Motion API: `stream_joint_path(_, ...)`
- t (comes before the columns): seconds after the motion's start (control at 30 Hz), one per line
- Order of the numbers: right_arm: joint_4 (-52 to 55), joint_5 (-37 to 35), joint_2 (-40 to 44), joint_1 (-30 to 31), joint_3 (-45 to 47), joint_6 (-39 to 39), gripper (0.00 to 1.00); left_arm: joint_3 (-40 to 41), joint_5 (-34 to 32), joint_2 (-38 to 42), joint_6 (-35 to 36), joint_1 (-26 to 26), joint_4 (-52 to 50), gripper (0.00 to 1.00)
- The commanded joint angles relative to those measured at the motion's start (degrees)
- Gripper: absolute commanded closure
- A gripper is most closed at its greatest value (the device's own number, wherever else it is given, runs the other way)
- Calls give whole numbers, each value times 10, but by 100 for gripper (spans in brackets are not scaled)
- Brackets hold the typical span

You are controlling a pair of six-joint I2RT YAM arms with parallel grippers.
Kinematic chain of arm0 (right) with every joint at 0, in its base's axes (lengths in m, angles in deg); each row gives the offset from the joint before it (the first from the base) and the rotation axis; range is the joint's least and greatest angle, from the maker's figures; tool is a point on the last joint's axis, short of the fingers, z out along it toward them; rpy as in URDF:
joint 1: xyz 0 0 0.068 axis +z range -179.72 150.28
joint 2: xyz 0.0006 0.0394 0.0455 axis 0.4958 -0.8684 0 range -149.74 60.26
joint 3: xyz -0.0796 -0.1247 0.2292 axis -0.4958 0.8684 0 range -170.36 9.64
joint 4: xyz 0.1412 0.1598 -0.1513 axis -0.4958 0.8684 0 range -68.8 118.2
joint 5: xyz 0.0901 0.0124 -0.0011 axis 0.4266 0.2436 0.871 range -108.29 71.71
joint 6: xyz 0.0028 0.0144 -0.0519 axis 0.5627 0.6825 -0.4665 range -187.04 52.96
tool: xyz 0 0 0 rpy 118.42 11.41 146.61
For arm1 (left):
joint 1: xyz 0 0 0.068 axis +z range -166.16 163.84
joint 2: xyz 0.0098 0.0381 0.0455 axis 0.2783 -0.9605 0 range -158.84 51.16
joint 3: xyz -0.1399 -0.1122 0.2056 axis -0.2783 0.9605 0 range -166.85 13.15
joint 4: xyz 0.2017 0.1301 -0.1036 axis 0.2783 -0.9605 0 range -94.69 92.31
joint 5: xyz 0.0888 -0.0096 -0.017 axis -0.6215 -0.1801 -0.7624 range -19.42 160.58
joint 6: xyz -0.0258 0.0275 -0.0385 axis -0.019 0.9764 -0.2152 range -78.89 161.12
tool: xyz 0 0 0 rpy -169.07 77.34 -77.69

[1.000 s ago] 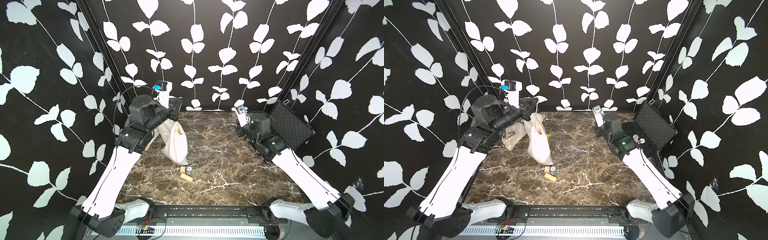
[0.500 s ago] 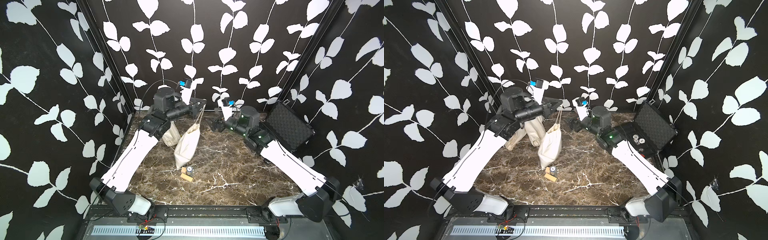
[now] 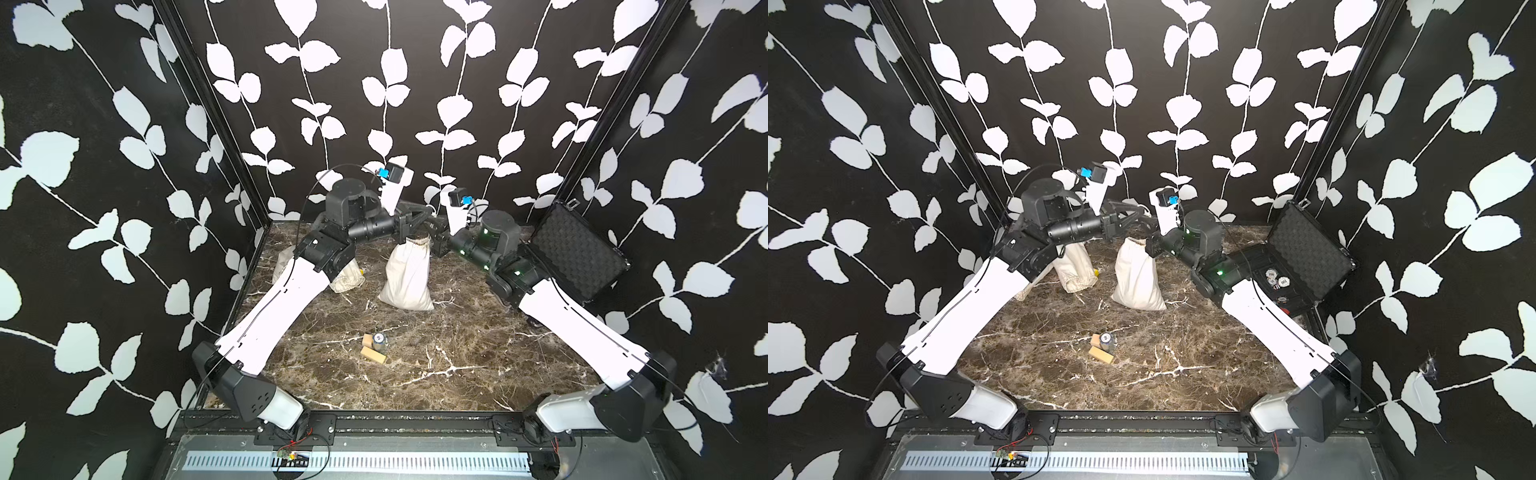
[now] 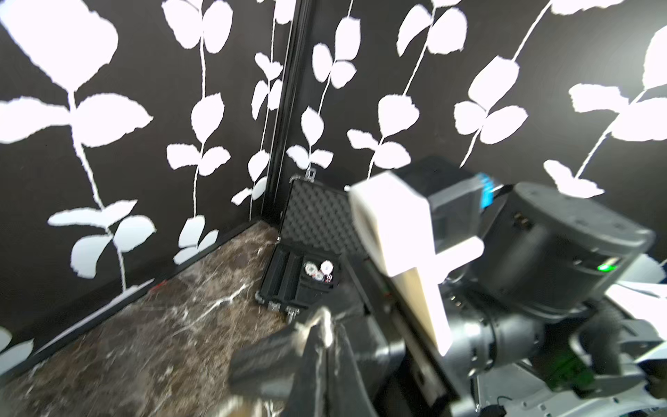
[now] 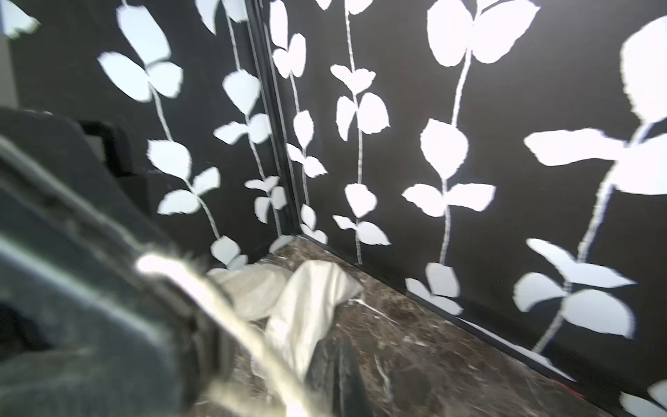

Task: Close the soil bag
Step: Frap the soil bag at the center of the board.

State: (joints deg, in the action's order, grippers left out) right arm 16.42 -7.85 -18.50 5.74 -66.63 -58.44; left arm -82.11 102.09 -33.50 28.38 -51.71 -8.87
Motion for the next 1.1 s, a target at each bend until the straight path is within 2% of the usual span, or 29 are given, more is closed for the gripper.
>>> stream_joint_path(0.0, -11, -49, 48, -7, 35, 7, 100, 36, -47, 54, 38, -2, 14, 58)
stream_joint_path(0.03, -13, -53, 57, -8, 42, 10, 100, 54, -62, 63, 52, -1, 18, 51)
stream_joint_path(0.17, -2, -64, 81, -9, 52, 28, 100, 156, -110, 98, 102, -2, 87, 36)
stream_joint_path(0.27, -5, -66, 88, -9, 53, 51, 100, 227, -110, 100, 132, -2, 168, 24)
stream_joint_path(0.33, -4, -67, 90, -9, 47, 64, 100, 240, -104, 86, 149, -2, 203, 22)
stream_joint_path(0.53, -3, -56, 89, -9, 35, 83, 100, 193, -43, 30, 208, -25, 189, 19)
stream_joint_path(0.63, -7, -65, 89, -9, 39, 94, 100, 179, -41, 9, 239, -42, 176, 18)
stream_joint_path(0.7, -11, -62, 88, -9, 41, 100, 100, 175, -63, -5, 235, -42, 180, 18)
stream_joint_path(0.8, -15, -58, 88, -9, 42, 104, 100, 168, -89, -25, 225, -42, 201, 22)
stream_joint_path(0.87, -14, -57, 89, -9, 42, 105, 100, 156, -83, -36, 223, -43, 205, 30)
stream_joint_path(1.03, -7, -63, 97, -9, 42, 97, 100, 128, -70, -61, 226, -42, 167, 64)
stream_joint_path(1.07, -7, -65, 100, -9, 42, 95, 100, 129, -70, -63, 231, -57, 159, 68)
